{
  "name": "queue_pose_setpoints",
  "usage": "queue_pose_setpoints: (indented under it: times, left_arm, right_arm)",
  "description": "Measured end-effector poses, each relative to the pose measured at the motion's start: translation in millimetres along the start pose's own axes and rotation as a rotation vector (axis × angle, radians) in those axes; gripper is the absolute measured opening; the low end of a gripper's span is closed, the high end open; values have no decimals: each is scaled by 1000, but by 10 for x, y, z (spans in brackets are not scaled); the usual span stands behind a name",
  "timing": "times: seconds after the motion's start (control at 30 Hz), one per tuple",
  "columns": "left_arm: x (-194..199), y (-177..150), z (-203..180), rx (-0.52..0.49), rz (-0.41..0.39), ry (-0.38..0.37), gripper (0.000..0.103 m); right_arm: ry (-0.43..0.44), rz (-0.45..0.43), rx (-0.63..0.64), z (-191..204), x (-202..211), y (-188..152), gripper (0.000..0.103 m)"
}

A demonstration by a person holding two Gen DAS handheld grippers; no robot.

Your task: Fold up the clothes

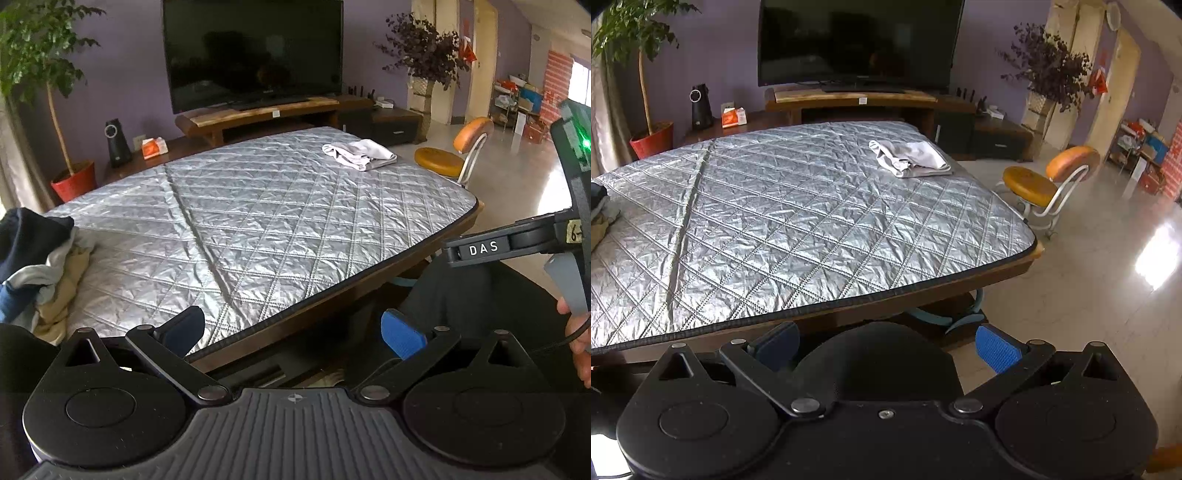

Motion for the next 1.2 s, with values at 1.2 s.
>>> queue_pose_setpoints:
  times: [1.2]
  left_arm:
    - [-122,52,-195,-65,45,-26,103]
  right_arm:
    - [82,-58,-37,127,81,345,102]
Point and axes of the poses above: each gripper's, at about its wrist camera, not at the fingertips, and x roughly against the way its jaws point, z to its left, y to its top, the point moved 8 cm from there along -x, roughly the way its jaws point, and after that the axes turned 11 degrees about z, right-handed, at the moved point
